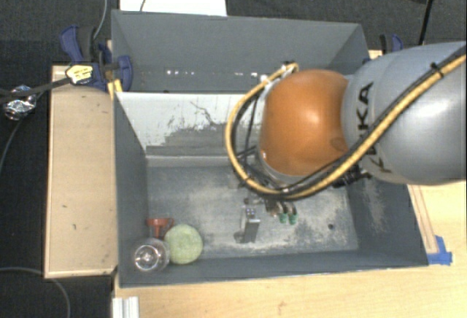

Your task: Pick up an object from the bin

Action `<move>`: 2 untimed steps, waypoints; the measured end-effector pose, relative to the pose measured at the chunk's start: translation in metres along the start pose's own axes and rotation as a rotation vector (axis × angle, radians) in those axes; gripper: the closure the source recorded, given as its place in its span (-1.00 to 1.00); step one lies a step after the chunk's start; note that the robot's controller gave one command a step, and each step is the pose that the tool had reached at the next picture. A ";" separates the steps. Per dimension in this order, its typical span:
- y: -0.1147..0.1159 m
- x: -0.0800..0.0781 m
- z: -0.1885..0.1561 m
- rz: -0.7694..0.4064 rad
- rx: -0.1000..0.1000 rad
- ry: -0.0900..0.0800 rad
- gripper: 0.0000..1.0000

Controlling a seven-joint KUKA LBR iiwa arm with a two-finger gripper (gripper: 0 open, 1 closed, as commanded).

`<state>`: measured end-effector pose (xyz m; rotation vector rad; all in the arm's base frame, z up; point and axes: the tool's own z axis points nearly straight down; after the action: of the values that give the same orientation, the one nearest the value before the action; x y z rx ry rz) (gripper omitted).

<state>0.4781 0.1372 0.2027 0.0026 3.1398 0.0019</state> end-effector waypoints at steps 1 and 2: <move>-0.007 -0.004 0.033 0.000 -0.003 -0.009 -1.00; -0.030 -0.001 0.059 -0.055 0.002 0.012 -1.00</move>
Offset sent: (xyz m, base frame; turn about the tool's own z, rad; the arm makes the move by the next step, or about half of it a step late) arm 0.0066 -0.0564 -0.0090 -0.1410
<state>0.4792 0.1076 0.1440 -0.0845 3.1506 -0.0014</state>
